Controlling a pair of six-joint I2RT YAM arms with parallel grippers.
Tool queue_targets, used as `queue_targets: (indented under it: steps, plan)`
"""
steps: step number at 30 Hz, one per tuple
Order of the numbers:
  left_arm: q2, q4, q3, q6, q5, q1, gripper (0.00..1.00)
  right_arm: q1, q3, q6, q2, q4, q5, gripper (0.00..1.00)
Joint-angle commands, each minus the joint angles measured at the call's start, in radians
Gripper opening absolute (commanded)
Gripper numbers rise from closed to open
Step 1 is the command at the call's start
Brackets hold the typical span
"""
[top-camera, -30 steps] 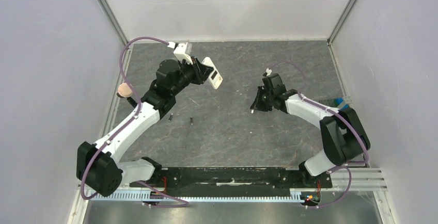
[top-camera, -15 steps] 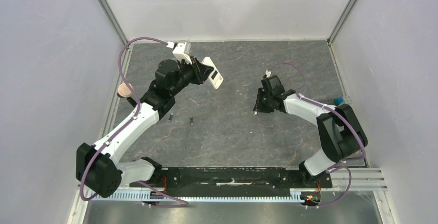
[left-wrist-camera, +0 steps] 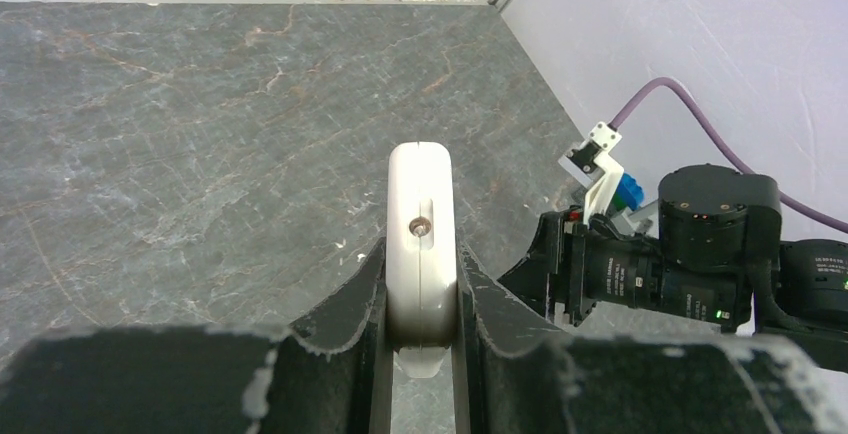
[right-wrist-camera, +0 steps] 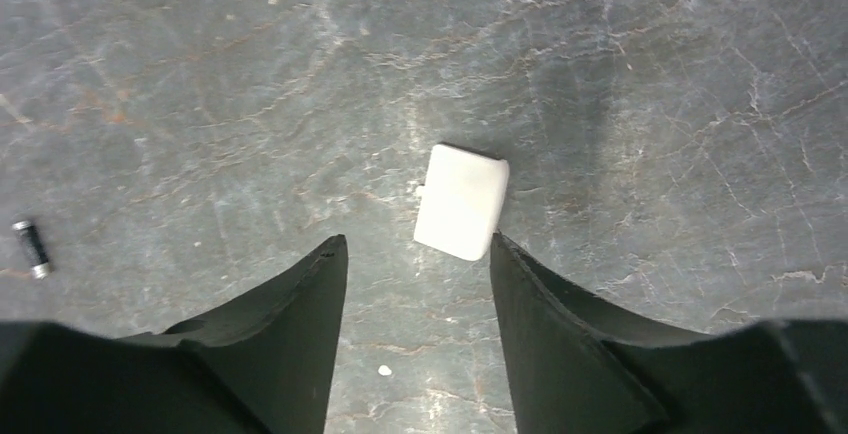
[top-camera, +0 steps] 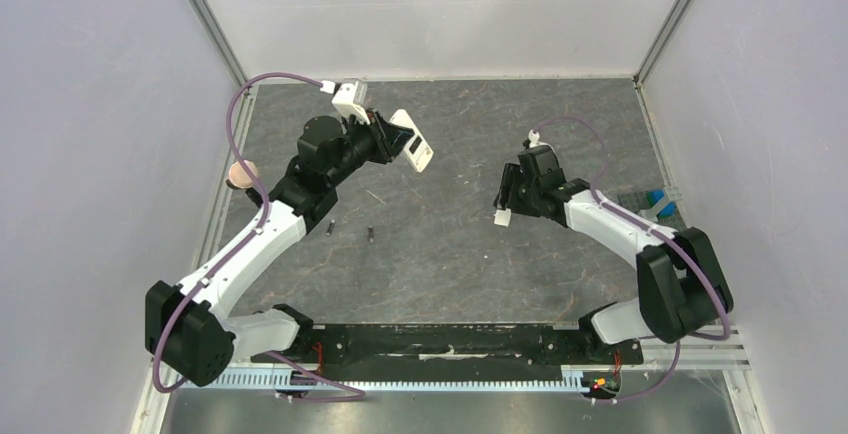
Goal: Load the batteries into the remote control
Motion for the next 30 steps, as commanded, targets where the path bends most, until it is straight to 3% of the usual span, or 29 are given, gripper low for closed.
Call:
queue_targets:
  steps: [1,4,7,10,12,18,22,27,30]
  plan:
    - [-0.047,0.022,0.032,-0.056,0.024,-0.002,0.02,-0.003,0.022,-0.035,-0.112,0.052,-0.080,0.61]
    - [-0.060,0.014,0.054,-0.119,0.029,-0.003,0.02,-0.002,-0.009,-0.024,-0.204,0.243,-0.302,0.72]
    - [-0.070,0.015,0.083,-0.258,0.027,0.000,0.02,0.000,-0.079,0.138,-0.292,0.572,-0.523,0.83]
    - [-0.074,0.031,0.104,-0.418,0.033,-0.001,0.02,0.007,-0.138,0.328,-0.353,0.901,-0.562,0.90]
    - [-0.076,0.073,0.097,-0.539,0.047,-0.002,0.02,0.010,-0.135,0.413,-0.357,1.015,-0.557,0.92]
    - [-0.069,0.243,0.047,-0.798,0.115,-0.002,0.02,0.061,-0.054,0.541,-0.275,1.159,-0.535,0.92]
    - [-0.072,0.294,0.035,-0.851,0.125,-0.004,0.02,0.097,-0.032,0.609,-0.221,1.241,-0.519,0.86]
    - [-0.076,0.293,0.032,-0.853,0.132,-0.005,0.02,0.111,-0.026,0.744,-0.161,1.407,-0.515,0.64]
    - [-0.083,0.274,0.030,-0.844,0.130,-0.007,0.02,0.117,-0.019,0.764,-0.142,1.429,-0.499,0.58]
